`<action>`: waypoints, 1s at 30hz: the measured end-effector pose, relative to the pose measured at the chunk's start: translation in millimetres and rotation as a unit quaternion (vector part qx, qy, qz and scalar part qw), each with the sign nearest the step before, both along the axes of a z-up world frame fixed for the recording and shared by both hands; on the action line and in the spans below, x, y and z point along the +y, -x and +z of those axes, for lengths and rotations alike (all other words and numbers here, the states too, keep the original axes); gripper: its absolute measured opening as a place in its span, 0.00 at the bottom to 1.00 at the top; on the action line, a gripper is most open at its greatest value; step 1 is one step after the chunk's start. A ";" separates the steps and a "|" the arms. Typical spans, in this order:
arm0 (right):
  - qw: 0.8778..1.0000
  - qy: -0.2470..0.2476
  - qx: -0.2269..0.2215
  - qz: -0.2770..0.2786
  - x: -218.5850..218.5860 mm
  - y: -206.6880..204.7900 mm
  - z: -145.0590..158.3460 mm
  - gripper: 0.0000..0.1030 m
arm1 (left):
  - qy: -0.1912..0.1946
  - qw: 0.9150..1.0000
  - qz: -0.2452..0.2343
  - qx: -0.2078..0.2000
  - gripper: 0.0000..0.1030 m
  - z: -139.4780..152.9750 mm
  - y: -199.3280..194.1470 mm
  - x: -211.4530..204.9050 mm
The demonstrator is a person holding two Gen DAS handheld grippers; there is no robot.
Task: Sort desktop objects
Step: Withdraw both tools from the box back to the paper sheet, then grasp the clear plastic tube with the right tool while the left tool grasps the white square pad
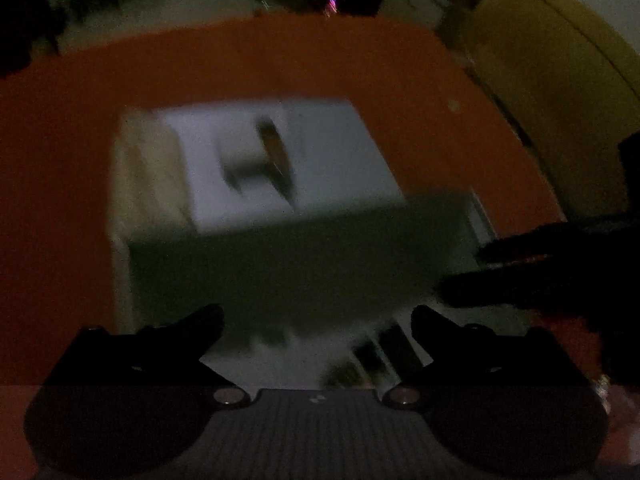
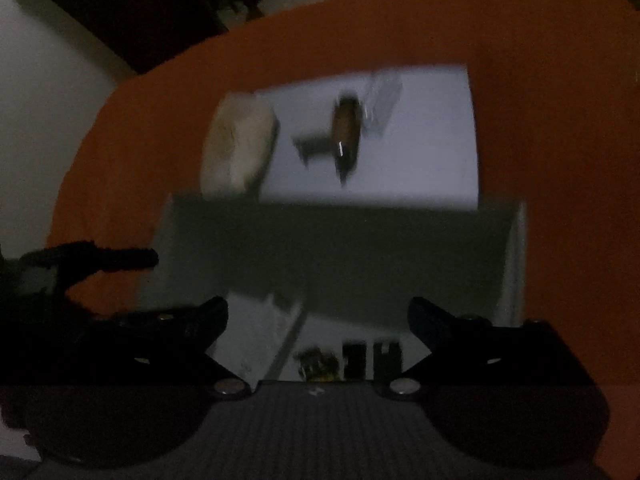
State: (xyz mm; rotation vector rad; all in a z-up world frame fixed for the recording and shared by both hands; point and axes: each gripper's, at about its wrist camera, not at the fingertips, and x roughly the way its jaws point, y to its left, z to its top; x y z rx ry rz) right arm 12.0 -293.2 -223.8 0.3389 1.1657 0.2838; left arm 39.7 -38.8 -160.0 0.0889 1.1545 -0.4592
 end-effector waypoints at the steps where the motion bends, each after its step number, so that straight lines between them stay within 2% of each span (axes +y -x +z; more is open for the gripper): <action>1: 1.000 0.006 -0.008 -0.002 0.7 -7.4 10.5 0.98 | -0.011 1.000 0.007 -0.013 0.99 6.2 -11.0 1.5; 4: 0.999 0.032 -0.043 -0.006 2.8 -39.5 34.8 1.00 | -0.037 0.998 0.034 -0.043 0.99 10.4 -52.0 1.2; 7: 0.992 0.082 -0.088 -0.031 7.4 -85.2 33.5 1.00 | -0.034 0.993 0.092 -0.062 0.99 -7.7 -96.3 0.1; 9: 0.987 0.105 -0.104 -0.056 10.7 -115.6 17.9 1.00 | -0.011 0.987 0.147 -0.062 0.99 -27.1 -121.9 0.5; 12: 0.984 0.104 -0.104 -0.103 10.1 -157.8 -15.3 1.00 | 0.007 0.975 0.208 -0.072 0.99 -57.6 -145.8 -3.2; 16: 0.981 0.057 -0.060 -0.173 -1.9 -197.8 -65.1 1.00 | -0.004 0.965 0.253 -0.071 0.99 -91.1 -167.2 -12.8; 17: 0.979 0.053 -0.062 -0.185 -2.4 -202.2 -75.3 1.00 | -0.006 0.963 0.257 -0.078 0.99 -95.3 -168.1 -15.1; 20: 0.974 0.070 -0.071 -0.204 2.1 -207.4 -106.1 0.95 | -0.018 0.966 0.240 -0.092 0.99 -108.9 -174.2 -27.5; 21: 0.973 0.076 -0.070 -0.207 4.1 -207.8 -116.0 0.90 | -0.013 0.967 0.235 -0.094 0.99 -111.9 -175.0 -28.3; 22: 0.974 0.078 -0.060 -0.206 5.5 -209.2 -124.9 0.79 | -0.005 0.968 0.236 -0.085 0.99 -115.9 -176.2 -27.8; 24: 0.976 0.075 -0.040 -0.199 7.1 -212.8 -135.6 0.68 | 0.013 0.973 0.224 -0.061 0.96 -120.7 -176.4 -24.1; 26: 0.979 0.081 -0.052 -0.182 9.9 -216.4 -132.7 0.67 | 0.007 0.974 0.219 -0.063 0.93 -120.6 -175.5 -23.9; 28: 0.976 0.113 -0.065 -0.171 15.7 -220.3 -129.0 0.68 | -0.007 0.972 0.225 -0.071 0.87 -119.0 -175.0 -25.2; 30: 0.978 0.117 -0.074 -0.155 23.2 -224.7 -127.0 0.68 | 0.014 0.970 0.235 -0.057 0.85 -117.4 -175.2 -20.1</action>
